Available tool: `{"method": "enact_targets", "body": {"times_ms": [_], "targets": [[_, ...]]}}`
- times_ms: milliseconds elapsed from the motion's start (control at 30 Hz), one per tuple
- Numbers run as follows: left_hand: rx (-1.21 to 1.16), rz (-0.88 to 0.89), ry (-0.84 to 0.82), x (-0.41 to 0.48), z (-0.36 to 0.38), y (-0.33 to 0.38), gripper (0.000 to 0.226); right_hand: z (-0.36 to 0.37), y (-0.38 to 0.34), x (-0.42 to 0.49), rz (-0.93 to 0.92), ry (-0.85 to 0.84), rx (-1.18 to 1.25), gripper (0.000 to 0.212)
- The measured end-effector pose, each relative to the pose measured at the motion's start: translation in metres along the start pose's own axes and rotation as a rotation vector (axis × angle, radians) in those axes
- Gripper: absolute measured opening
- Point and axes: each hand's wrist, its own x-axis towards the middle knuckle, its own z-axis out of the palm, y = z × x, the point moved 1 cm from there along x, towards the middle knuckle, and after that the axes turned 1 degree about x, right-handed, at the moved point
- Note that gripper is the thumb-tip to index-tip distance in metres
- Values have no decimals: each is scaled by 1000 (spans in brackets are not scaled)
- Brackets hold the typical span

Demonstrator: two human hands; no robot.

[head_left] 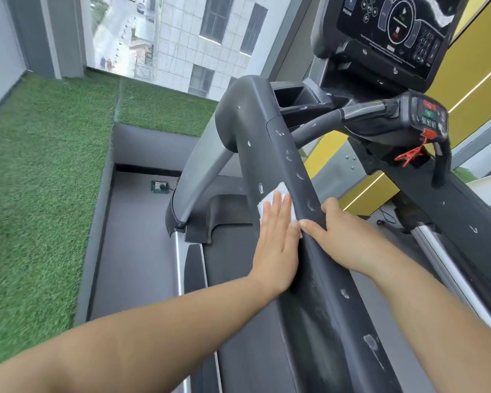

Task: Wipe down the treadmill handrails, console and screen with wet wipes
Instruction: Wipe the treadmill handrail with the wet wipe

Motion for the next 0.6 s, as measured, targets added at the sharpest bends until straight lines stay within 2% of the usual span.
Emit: {"method": "enact_targets", "body": {"times_ms": [167,400,533,600], "targets": [[-4,63,3,-46,14,-9,48,4,5,2,-50,8,33,48],[3,-25,91,-5,7,0,49,6,11,2,-102,51,56,52],[11,27,13,-49,16,-3,46,9,13,3,-100,49,46,52],[31,36,-7,-40,12,-4,46,9,12,3,-94,38,67,53]]}}
